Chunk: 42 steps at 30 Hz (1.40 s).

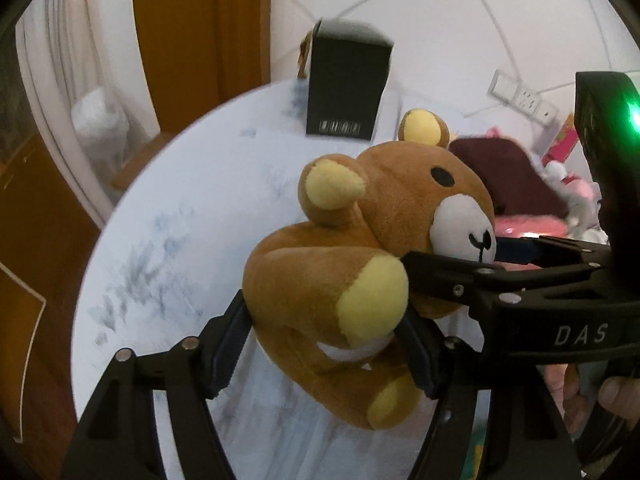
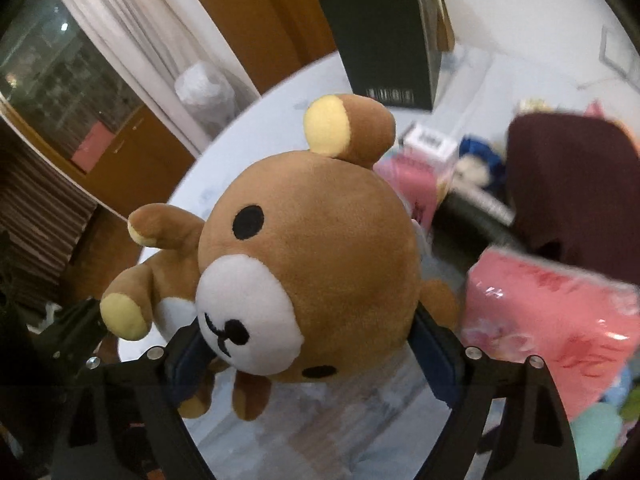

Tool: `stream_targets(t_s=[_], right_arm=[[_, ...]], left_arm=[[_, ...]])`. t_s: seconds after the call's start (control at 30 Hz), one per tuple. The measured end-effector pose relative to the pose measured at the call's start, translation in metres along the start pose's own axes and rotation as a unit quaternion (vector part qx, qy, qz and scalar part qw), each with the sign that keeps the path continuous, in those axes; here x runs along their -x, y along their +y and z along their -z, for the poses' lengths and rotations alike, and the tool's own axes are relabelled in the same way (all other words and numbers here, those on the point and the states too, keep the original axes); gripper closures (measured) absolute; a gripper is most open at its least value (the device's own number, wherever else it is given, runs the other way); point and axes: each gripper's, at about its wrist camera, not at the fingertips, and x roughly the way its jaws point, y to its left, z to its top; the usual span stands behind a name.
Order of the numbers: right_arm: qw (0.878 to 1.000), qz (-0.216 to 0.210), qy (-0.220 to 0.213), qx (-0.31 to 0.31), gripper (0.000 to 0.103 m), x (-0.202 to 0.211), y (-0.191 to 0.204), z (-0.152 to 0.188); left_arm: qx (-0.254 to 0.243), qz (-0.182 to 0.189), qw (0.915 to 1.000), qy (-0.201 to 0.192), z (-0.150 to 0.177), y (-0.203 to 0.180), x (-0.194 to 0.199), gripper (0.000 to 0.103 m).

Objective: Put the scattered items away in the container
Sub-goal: 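Lift the brown bear with both grippers and carry it toward the crate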

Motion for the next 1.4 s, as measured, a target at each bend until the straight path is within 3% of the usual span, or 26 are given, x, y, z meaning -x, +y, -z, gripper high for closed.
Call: stream_targets(t_s=[0.3, 0.53, 0.73, 0.93, 1.17, 1.27, 1.4], right_arm=[[0.995, 0.039, -0.087, -0.003, 0.014, 0.096, 0.003, 0.001], [0.982, 0.098, -0.155, -0.035, 0.014, 0.185, -0.013, 0.023], [0.96, 0.165, -0.213, -0.078, 0.014, 0.276, -0.042, 0.059], [0.933, 0.223, -0.258, -0.111, 0.014, 0.38, -0.089, 0.126], [0.895, 0.288, -0.308, -0.148, 0.014, 0.506, -0.15, 0.215], [0.877, 0.314, -0.325, -0.163, 0.014, 0.559, -0.178, 0.254], [0.866, 0.332, -0.321, -0.19, 0.014, 0.608, -0.224, 0.307]], left_arm=[[-0.048, 0.038, 0.9958, -0.067, -0.024, -0.044, 0.06, 0.034], [-0.114, 0.1, 0.9821, -0.112, -0.04, -0.102, 0.104, 0.034], [-0.177, 0.164, 0.9595, -0.146, -0.038, -0.186, 0.149, 0.034], [-0.237, 0.227, 0.9277, -0.178, -0.03, -0.278, 0.199, 0.034], [-0.285, 0.285, 0.8911, -0.21, 0.012, -0.433, 0.256, 0.034], [-0.3, 0.304, 0.8805, -0.205, 0.036, -0.503, 0.272, 0.034], [-0.321, 0.319, 0.8717, -0.188, 0.067, -0.584, 0.282, 0.034]])
